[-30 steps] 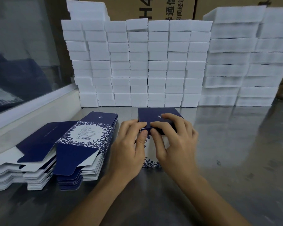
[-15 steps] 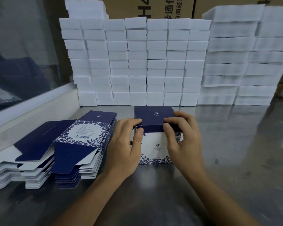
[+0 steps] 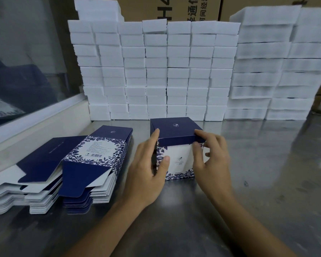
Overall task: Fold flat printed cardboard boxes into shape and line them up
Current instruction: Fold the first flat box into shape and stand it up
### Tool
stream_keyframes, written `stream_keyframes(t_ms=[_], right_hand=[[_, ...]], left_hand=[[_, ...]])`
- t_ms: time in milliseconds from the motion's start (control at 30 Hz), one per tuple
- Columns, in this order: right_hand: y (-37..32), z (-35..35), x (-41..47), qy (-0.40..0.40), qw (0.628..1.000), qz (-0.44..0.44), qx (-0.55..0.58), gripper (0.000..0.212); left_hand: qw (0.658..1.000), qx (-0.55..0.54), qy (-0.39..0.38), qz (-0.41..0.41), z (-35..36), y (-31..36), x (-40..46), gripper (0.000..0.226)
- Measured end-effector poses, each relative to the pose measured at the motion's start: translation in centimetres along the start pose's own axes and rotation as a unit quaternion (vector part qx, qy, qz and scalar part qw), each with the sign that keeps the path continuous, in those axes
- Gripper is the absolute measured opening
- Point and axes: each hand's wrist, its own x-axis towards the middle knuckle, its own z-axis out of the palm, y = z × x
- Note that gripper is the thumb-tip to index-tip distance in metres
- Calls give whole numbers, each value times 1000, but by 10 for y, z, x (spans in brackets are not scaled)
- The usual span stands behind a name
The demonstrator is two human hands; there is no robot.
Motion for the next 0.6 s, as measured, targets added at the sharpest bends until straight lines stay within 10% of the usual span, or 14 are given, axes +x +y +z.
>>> stream_keyframes(t_ms=[333, 600], right_hand=[[16, 19, -7, -96, 994, 46, -33, 122], [19, 57, 8, -49, 990, 85, -105, 126]], left_hand=[[986, -53, -103, -123, 5, 0, -1, 59], [968, -100, -74, -220, 10, -4, 5, 47]])
